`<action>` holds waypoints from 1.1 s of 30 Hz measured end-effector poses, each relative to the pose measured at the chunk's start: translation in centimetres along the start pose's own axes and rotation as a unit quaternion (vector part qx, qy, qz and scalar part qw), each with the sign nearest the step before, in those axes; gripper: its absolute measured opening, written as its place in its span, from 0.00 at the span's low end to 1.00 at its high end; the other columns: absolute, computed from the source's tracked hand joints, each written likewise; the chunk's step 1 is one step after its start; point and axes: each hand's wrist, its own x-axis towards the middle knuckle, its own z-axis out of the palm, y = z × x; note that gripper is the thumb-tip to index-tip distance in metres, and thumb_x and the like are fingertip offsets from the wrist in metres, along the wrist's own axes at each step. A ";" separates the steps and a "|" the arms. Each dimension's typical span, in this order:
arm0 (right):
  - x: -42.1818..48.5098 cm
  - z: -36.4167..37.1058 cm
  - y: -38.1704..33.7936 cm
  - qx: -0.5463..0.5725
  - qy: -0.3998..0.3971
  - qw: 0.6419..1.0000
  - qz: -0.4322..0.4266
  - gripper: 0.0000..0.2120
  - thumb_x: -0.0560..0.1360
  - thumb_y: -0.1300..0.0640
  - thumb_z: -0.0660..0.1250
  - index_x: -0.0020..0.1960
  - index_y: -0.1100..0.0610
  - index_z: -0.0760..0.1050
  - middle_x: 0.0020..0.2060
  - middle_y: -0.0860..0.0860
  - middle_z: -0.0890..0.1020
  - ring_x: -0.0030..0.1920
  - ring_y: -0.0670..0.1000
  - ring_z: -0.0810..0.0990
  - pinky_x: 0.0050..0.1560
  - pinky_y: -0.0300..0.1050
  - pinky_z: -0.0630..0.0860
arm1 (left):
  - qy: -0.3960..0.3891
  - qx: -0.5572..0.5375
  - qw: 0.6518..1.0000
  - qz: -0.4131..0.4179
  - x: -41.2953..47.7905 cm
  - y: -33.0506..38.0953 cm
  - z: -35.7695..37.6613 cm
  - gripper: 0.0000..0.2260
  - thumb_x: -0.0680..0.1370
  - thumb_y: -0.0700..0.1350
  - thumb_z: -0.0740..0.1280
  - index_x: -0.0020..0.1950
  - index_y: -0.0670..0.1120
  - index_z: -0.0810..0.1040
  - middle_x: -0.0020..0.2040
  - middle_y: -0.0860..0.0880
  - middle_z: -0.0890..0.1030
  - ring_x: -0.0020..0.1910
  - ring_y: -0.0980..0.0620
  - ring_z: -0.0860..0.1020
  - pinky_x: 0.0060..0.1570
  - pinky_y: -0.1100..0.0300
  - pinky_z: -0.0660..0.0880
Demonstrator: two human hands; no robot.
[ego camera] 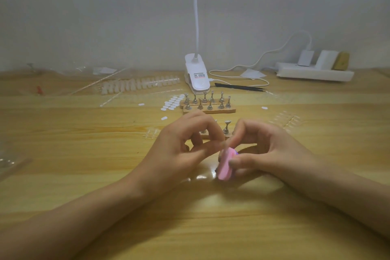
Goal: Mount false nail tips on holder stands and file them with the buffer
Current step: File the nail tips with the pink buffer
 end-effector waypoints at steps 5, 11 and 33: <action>0.0 0.0 -0.2 0.002 0.007 1.000 -0.001 0.11 0.68 0.57 0.80 0.43 0.53 0.78 0.47 0.58 0.85 0.45 0.58 0.87 0.41 0.45 0.83 | -0.009 -0.004 1.000 0.004 0.0 0.0 0.0 0.04 0.74 0.45 0.71 0.40 0.51 0.78 0.43 0.57 0.76 0.36 0.58 0.73 0.35 0.70 0.68; 0.0 -0.2 -0.2 0.018 0.003 1.000 -0.001 0.09 0.70 0.58 0.78 0.43 0.54 0.78 0.46 0.59 0.86 0.45 0.58 0.87 0.42 0.46 0.83 | -0.003 -0.013 1.000 -0.005 0.1 -0.1 0.0 0.03 0.74 0.45 0.70 0.41 0.50 0.78 0.43 0.54 0.77 0.36 0.58 0.73 0.36 0.67 0.69; 0.0 -0.2 -0.1 -0.006 -0.009 1.000 0.001 0.09 0.71 0.56 0.78 0.44 0.54 0.78 0.46 0.59 0.85 0.46 0.60 0.87 0.44 0.50 0.84 | -0.008 -0.002 1.000 0.005 0.0 0.3 0.0 0.05 0.75 0.41 0.71 0.41 0.48 0.78 0.42 0.56 0.75 0.37 0.58 0.73 0.35 0.73 0.66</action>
